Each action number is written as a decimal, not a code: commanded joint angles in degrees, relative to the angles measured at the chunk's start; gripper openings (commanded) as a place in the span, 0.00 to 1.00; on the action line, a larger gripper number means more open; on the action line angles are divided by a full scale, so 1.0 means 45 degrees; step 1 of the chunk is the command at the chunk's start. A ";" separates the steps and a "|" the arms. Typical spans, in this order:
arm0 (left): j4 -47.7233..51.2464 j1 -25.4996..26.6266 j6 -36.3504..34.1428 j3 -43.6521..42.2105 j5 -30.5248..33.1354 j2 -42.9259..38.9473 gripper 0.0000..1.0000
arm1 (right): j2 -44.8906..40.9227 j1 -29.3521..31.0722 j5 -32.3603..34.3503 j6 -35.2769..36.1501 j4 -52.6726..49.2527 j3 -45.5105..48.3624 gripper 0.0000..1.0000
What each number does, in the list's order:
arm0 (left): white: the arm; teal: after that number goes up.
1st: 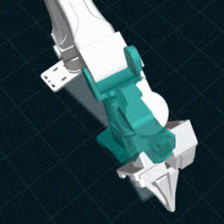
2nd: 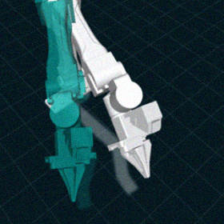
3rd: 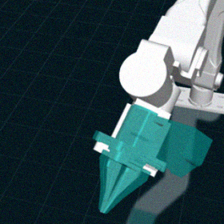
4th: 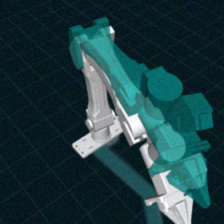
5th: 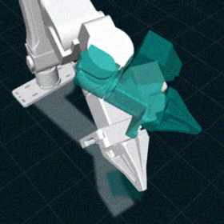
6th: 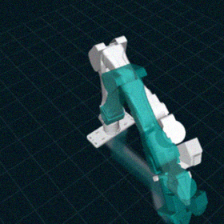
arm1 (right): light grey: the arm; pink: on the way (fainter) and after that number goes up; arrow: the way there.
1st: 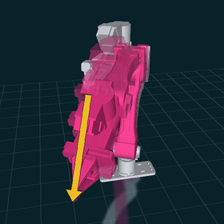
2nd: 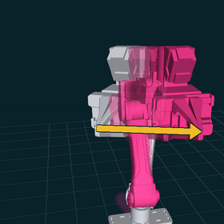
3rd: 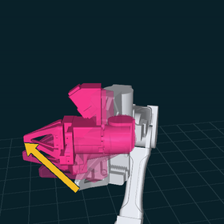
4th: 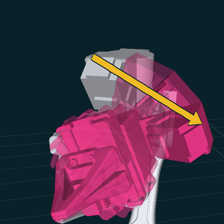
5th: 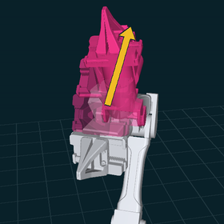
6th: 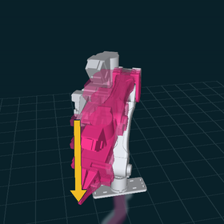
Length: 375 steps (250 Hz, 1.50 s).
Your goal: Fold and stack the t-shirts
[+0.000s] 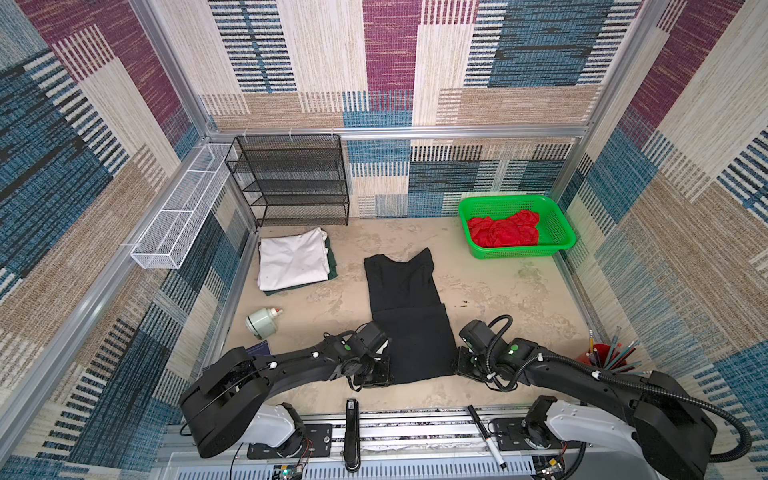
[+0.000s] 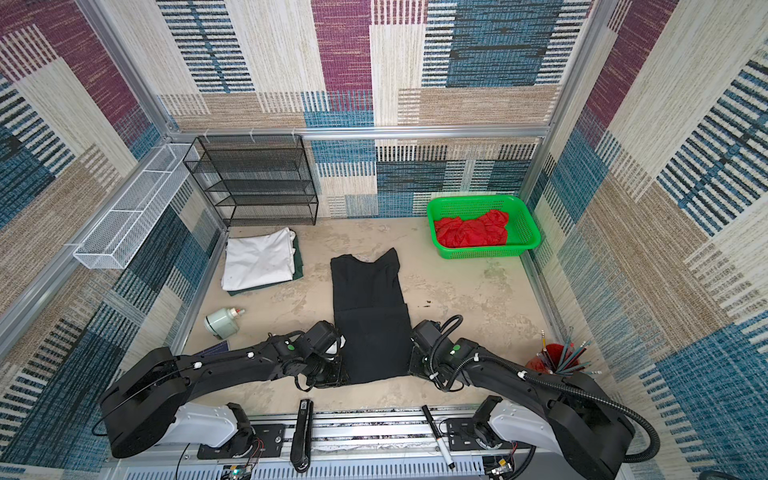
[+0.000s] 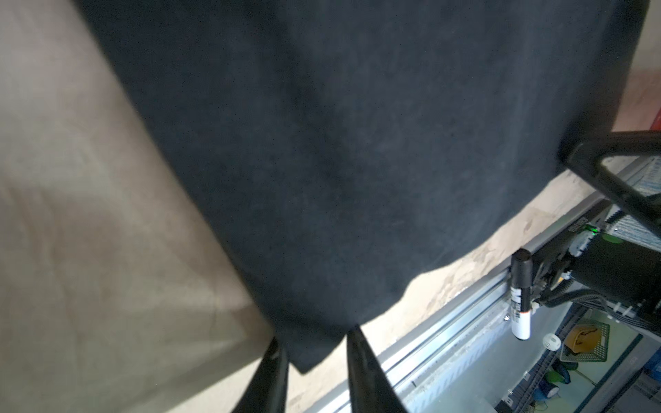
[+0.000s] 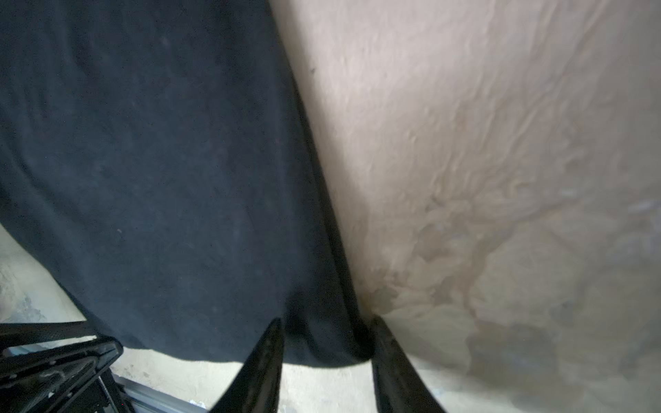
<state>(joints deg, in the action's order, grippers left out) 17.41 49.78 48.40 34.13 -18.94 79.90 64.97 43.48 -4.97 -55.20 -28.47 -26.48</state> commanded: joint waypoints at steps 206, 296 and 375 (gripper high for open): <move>0.5636 -0.0017 -0.2102 0.2862 0.0507 -0.3246 0.00 | -0.4132 0.0005 -0.1709 0.1307 -0.1719 -0.2272 0.00; 0.4452 -0.3583 -0.3508 0.4565 -0.1287 -0.2367 0.00 | -0.1280 -0.1002 0.0099 0.2298 -0.0465 -0.4723 0.00; 0.3909 -0.5425 -0.4181 0.7340 -0.2516 0.0318 0.00 | 0.1492 -0.2638 -0.0666 0.4394 0.0875 -0.7224 0.00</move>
<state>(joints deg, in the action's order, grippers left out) 36.42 27.53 33.01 63.18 -26.94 77.71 67.70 33.30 -6.92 -40.56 -28.88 -55.44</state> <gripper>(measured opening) 0.065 0.067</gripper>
